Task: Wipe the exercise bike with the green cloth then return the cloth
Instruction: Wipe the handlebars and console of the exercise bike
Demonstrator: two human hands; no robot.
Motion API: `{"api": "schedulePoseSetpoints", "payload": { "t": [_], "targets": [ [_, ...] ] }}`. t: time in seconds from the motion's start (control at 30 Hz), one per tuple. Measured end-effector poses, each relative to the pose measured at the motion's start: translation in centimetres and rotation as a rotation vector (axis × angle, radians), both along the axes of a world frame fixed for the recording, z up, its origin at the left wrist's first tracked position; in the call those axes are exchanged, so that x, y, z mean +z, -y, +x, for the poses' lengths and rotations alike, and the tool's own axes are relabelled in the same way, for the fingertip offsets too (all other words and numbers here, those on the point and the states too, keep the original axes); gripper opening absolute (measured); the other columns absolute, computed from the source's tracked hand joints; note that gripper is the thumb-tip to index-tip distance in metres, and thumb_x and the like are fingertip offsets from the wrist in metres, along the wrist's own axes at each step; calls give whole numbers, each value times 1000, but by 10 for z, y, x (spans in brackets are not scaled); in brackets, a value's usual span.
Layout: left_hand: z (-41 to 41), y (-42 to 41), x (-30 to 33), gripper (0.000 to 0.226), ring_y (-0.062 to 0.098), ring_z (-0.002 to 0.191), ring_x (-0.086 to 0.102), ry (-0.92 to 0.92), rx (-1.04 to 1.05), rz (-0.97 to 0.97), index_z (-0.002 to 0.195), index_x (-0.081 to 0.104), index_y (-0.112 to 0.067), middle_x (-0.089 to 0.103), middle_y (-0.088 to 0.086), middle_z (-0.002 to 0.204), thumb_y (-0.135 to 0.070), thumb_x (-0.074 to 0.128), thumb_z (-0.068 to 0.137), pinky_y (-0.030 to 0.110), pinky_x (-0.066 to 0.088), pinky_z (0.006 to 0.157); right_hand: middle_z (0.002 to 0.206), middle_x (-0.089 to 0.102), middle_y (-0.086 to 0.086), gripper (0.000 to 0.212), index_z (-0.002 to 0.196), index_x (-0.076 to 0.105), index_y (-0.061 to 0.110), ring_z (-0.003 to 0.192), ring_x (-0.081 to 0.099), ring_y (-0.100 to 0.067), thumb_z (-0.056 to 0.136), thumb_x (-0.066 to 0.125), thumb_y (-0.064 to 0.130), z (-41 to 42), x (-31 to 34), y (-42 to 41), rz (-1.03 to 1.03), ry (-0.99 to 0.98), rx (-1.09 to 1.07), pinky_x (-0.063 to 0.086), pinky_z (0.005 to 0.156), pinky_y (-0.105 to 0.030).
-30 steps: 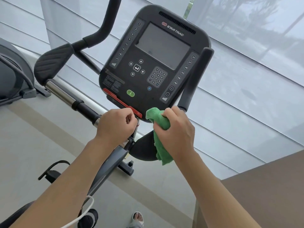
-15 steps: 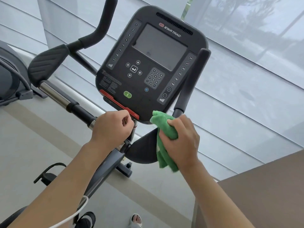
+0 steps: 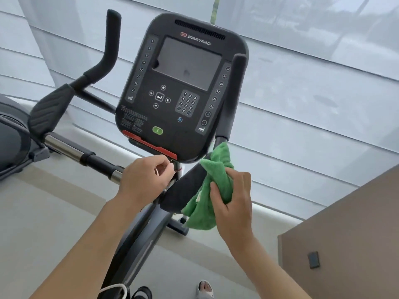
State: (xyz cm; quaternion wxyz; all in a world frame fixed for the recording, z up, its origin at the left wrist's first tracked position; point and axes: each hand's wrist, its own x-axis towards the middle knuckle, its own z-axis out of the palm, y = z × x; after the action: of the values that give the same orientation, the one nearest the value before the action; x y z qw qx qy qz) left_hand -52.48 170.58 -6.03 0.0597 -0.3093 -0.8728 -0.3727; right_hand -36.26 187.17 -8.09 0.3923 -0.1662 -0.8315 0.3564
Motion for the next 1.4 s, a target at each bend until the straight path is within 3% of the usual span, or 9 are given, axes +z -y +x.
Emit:
{"api": "schedulePoseSetpoints", "payload": {
  "t": [0.13, 0.3, 0.43, 0.57, 0.7, 0.9, 1.1, 1.23, 1.4],
  "targets": [
    [20, -11, 2, 23, 10, 72, 64, 19, -125, -1, 90, 69, -31, 67, -15, 73, -40, 49, 97, 40, 56, 68, 128, 49, 4, 51, 144, 47, 31, 121, 54, -14, 98, 67, 22, 23, -24, 27, -179, -47, 33, 45, 98, -15],
    [28, -32, 7, 25, 7, 82, 68, 44, -210, 56, 110, 71, -28, 71, -20, 85, -34, 48, 101, 29, 56, 68, 142, 52, -2, 63, 158, 34, 28, 133, 54, -29, 103, 63, 27, 9, -27, 35, -522, -148, 143, 49, 111, -51],
    [22, -45, 10, 23, 1, 91, 66, -6, -242, -9, 113, 68, -31, 70, -24, 95, -32, 47, 102, 13, 48, 72, 151, 42, 6, 64, 162, 29, 29, 144, 44, -23, 105, 58, 30, -19, -15, 25, -545, -215, 89, 40, 119, -39],
    [16, -52, 15, 21, 5, 93, 67, -7, -246, -23, 113, 68, -34, 70, -25, 101, -32, 49, 102, 9, 47, 70, 151, 40, 0, 58, 162, 33, 15, 144, 43, -14, 108, 55, 20, -36, -11, 10, -517, -238, 47, 36, 118, -23],
    [10, -59, 20, 22, 6, 96, 69, -7, -238, -37, 115, 69, -31, 71, -25, 104, -31, 51, 102, 11, 49, 72, 155, 40, -1, 58, 161, 36, 14, 147, 36, -10, 107, 54, 20, -52, 0, -8, -478, -214, 10, 29, 123, -26],
    [-3, -76, 34, 22, 10, 98, 73, 30, -187, 1, 114, 71, -32, 75, -18, 98, -34, 54, 101, 29, 58, 79, 147, 48, 0, 54, 158, 40, 12, 139, 46, -13, 107, 57, 17, -82, 22, -51, -554, -215, 57, 37, 120, -34],
    [-7, -105, 43, 20, 15, 96, 74, 59, -180, 22, 114, 70, -33, 75, -15, 100, -31, 55, 102, 32, 60, 80, 141, 54, 0, 50, 154, 44, 17, 134, 54, -20, 106, 55, 17, -98, 17, -71, -586, -251, 126, 46, 113, -44],
    [-18, -127, 49, 15, 16, 88, 74, 61, -168, 43, 103, 69, -35, 75, -12, 94, -33, 54, 101, 33, 61, 72, 132, 61, 1, 45, 151, 46, 27, 123, 61, -22, 106, 50, 25, -113, 19, -95, -669, -269, 185, 52, 105, -39],
    [-21, -146, 48, 9, 17, 79, 72, 51, -69, 53, 96, 65, -31, 71, -8, 85, -33, 57, 100, 28, 55, 66, 130, 63, -7, 37, 144, 52, 21, 123, 62, -22, 106, 50, 20, -153, 40, -142, -655, -275, 247, 48, 109, -50]
  ]
}}
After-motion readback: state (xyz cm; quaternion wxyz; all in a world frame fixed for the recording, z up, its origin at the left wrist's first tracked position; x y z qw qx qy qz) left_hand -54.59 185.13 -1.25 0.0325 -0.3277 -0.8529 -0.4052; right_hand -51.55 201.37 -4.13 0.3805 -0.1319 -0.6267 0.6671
